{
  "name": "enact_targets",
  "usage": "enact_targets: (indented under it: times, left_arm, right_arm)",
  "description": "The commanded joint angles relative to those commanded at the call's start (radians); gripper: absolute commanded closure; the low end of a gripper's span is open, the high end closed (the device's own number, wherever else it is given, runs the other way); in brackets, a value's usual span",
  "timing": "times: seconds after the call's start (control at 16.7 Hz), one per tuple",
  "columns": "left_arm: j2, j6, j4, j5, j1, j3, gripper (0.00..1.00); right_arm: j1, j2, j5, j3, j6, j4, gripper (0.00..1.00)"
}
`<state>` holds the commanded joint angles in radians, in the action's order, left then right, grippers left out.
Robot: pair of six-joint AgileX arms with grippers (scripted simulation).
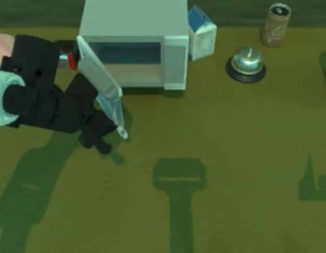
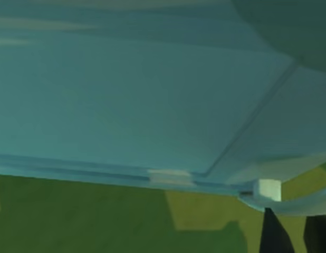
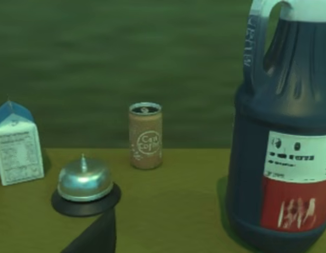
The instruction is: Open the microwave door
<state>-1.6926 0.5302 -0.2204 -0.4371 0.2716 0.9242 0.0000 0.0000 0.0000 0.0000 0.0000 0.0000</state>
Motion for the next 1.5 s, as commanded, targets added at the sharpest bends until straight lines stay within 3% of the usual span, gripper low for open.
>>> enact_targets:
  times: [1.5]
  left_arm:
    - [-0.001, 0.042, -0.021, -0.024, -0.018, 0.004, 1.00]
  right_arm:
    - [0.000, 0.000, 0.000, 0.000, 0.000, 0.000, 0.00]
